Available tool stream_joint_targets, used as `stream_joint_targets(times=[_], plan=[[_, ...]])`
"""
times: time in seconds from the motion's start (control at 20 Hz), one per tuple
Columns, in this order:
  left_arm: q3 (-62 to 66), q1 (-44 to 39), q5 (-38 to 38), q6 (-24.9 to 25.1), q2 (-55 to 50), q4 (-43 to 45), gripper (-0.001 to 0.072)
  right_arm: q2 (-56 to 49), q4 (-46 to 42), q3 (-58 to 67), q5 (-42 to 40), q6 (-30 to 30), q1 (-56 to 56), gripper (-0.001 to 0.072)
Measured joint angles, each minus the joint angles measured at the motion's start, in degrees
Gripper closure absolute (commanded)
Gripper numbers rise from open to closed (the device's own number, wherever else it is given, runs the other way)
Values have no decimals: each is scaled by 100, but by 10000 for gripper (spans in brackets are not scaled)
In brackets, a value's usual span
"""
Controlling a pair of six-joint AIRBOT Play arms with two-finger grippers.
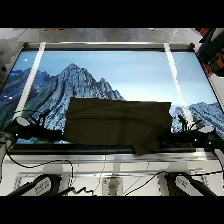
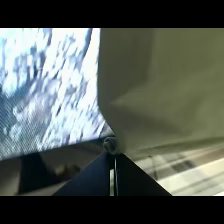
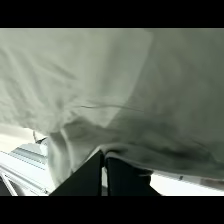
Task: Fold the clothes and pants, and hang the long-sleeved shirts on hangers.
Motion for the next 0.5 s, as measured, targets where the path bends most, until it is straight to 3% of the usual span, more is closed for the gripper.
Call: stream_joint_targets(times=[0.3, 0.5], plan=[[1322, 0, -236, 164, 11, -835, 694, 857, 400, 776, 376, -44, 0, 700], [1812, -55, 313, 229, -9, -2135, 694, 1272, 1185, 1084, -437, 210, 31, 700]])
